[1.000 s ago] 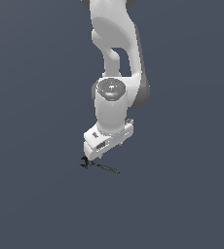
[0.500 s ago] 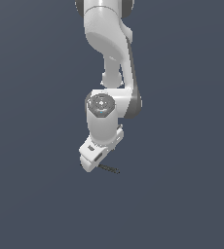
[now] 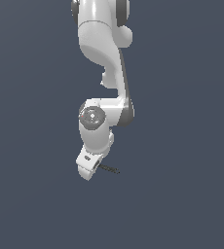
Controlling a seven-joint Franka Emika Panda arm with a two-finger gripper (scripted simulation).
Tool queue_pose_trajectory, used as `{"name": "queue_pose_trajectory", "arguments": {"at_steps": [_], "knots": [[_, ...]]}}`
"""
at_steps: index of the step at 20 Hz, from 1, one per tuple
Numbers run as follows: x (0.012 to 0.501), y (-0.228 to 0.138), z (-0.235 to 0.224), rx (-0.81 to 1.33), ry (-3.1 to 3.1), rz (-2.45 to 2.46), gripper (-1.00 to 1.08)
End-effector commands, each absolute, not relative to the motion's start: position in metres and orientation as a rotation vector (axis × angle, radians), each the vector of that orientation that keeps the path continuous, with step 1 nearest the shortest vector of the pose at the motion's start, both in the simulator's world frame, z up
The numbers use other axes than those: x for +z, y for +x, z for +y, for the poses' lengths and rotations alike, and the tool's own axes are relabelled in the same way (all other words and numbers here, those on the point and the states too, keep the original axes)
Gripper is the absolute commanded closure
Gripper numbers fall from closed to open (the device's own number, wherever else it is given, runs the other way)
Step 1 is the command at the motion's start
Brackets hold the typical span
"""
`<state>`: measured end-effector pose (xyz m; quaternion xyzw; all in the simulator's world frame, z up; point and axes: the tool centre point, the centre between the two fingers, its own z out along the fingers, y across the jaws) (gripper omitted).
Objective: Pick up the object and move it to a goal position.
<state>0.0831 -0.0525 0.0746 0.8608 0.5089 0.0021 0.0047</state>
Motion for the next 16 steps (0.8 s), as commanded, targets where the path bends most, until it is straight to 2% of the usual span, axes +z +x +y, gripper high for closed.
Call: {"name": "queue_pose_trajectory", "arguments": {"at_steps": [1, 16], "knots": [[0.069, 0.084, -0.056, 0.004, 2.667, 1.648, -0.92], [0.054, 0.086, -0.064, 0.0, 2.617, 1.738, -0.92]]}}
